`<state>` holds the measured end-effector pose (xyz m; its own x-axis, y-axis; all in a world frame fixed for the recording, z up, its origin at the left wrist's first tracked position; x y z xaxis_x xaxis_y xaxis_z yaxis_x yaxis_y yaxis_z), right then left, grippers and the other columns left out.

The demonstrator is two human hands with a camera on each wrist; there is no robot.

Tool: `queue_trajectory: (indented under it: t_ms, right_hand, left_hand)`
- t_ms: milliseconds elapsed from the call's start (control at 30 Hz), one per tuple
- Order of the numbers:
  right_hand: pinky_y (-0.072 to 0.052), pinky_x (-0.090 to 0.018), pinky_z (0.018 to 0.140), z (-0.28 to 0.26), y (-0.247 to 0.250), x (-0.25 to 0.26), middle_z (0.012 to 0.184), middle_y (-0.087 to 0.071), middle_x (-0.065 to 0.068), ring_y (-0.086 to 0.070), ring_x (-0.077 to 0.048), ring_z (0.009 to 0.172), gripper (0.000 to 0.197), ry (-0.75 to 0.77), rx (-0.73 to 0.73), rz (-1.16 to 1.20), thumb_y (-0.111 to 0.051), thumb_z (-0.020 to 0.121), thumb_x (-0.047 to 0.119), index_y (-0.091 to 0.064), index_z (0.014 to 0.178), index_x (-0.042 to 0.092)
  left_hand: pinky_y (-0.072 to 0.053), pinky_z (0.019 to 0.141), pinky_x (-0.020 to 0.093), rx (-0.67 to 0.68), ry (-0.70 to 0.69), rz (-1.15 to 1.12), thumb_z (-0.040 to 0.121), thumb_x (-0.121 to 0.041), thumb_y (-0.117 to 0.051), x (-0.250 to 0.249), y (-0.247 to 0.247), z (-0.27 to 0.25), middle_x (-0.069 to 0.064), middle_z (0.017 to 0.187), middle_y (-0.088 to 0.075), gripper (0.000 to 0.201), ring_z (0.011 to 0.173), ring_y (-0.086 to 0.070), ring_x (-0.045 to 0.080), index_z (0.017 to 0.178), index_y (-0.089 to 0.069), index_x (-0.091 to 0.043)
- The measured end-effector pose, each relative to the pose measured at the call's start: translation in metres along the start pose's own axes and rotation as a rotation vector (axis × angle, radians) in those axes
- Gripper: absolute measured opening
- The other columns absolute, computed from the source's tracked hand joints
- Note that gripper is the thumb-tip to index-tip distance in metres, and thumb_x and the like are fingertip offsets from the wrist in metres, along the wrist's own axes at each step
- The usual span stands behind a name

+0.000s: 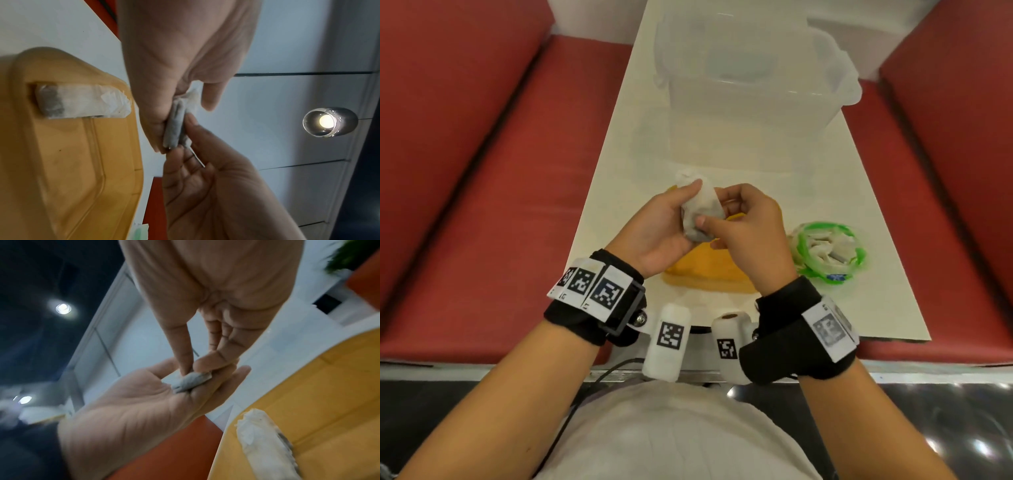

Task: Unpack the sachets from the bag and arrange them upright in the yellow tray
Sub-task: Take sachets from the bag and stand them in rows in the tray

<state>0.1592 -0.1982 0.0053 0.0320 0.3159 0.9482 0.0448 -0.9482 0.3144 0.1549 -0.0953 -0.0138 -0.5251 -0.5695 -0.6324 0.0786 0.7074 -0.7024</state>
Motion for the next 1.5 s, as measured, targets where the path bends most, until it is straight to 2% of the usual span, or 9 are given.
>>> queue_trajectory:
  t_ms: [67,200,433,600,767,867,1000,1267,1500]
  right_hand:
    - [-0.055,-0.026,0.054,0.002,0.008,-0.003,0.086,-0.062,-0.008,-0.065,-0.018,0.069,0.033,-0.057,-0.008,0.161,-0.074,0.077,-0.002,-0.058,0.104,0.004]
    - [-0.056,-0.022,0.059,0.003,0.018,-0.01,0.085,-0.061,-0.012,-0.065,-0.018,0.074,0.03,-0.136,-0.001,0.364,-0.068,0.079,-0.009,-0.058,0.105,0.003]
    - [-0.055,-0.026,0.054,0.006,0.027,-0.016,0.078,-0.065,-0.005,-0.066,-0.01,0.062,0.002,-0.17,0.004,0.279,-0.061,0.092,0.012,-0.061,0.09,0.011]
    - [-0.053,-0.024,0.05,0.014,0.05,-0.018,0.086,-0.063,-0.009,-0.066,-0.017,0.079,0.008,-0.117,-0.156,0.262,-0.059,0.09,0.005,-0.062,0.093,0.012]
    - [-0.056,-0.026,0.057,0.014,0.046,-0.019,0.096,-0.062,-0.014,-0.066,-0.026,0.082,0.016,-0.211,-0.067,0.501,-0.052,0.091,-0.002,-0.059,0.093,0.012]
    - [-0.054,-0.025,0.053,0.011,0.034,-0.012,0.088,-0.066,-0.009,-0.067,-0.019,0.076,0.008,-0.152,0.034,0.374,-0.057,0.094,0.009,-0.063,0.09,0.01]
    - [-0.045,-0.022,0.047,0.019,0.034,-0.006,0.074,-0.064,-0.005,-0.061,-0.014,0.07,0.007,0.008,-0.012,0.07,-0.066,0.087,0.014,-0.069,0.08,0.012]
    - [-0.051,-0.024,0.049,0.028,0.029,-0.004,0.085,-0.066,-0.01,-0.068,-0.02,0.07,0.022,0.04,-0.053,0.068,-0.076,0.078,0.011,-0.063,0.097,0.011]
    - [-0.043,-0.022,0.044,0.033,0.029,-0.001,0.073,-0.063,-0.008,-0.058,-0.014,0.064,0.009,0.069,-0.036,0.005,-0.074,0.08,0.012,-0.065,0.077,0.012]
  left_hand:
    - [-0.057,0.064,0.025,0.015,-0.013,-0.037,0.101,-0.014,-0.033,0.001,-0.002,0.0,0.019,0.115,-0.066,0.035,0.089,-0.07,0.021,0.123,-0.054,0.003]
    - [-0.055,0.075,0.024,0.003,-0.061,0.133,0.099,-0.005,-0.037,0.005,0.001,0.006,0.016,0.12,-0.064,0.032,0.096,-0.065,0.019,0.127,-0.053,0.0]
    - [-0.056,0.081,0.026,-0.128,-0.114,0.315,0.101,-0.013,-0.044,0.01,0.007,0.012,0.015,0.121,-0.065,0.024,0.103,-0.066,0.021,0.121,-0.057,-0.008]
    - [-0.059,0.071,0.024,-0.216,-0.156,0.269,0.1,-0.019,-0.049,0.007,0.016,0.014,0.02,0.112,-0.069,0.03,0.098,-0.07,0.027,0.123,-0.056,-0.001]
    - [-0.058,0.067,0.024,-0.333,-0.225,0.284,0.095,-0.027,-0.059,0.001,0.023,0.016,0.015,0.112,-0.07,0.038,0.098,-0.07,0.023,0.125,-0.058,-0.004]
    - [-0.056,0.06,0.021,-0.365,-0.252,0.294,0.092,-0.027,-0.062,-0.001,0.022,0.017,0.009,0.103,-0.072,0.038,0.083,-0.073,0.016,0.123,-0.06,-0.005]
    - [-0.054,0.055,0.019,-0.344,-0.251,0.305,0.091,-0.024,-0.064,-0.002,0.021,0.016,0.006,0.095,-0.074,0.033,0.075,-0.073,0.013,0.118,-0.063,-0.005]
    - [-0.055,0.057,0.019,-0.311,-0.241,0.262,0.088,-0.022,-0.066,-0.006,0.021,0.016,0.0,0.084,-0.076,0.02,0.074,-0.073,0.011,0.105,-0.067,-0.011]
    - [-0.057,0.062,0.022,-0.251,-0.239,0.274,0.092,-0.018,-0.061,-0.011,0.023,0.014,0.006,0.088,-0.075,0.016,0.079,-0.073,0.016,0.103,-0.067,-0.008]
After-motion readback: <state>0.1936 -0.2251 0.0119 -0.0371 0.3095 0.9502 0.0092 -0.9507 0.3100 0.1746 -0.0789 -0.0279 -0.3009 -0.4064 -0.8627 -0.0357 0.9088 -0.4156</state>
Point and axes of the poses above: each hand's wrist, its own z-axis towards the middle knuckle, its own y-axis out of the back of the hand, x = y × z, the point moved 6 cm from there along z, towards the middle knuckle
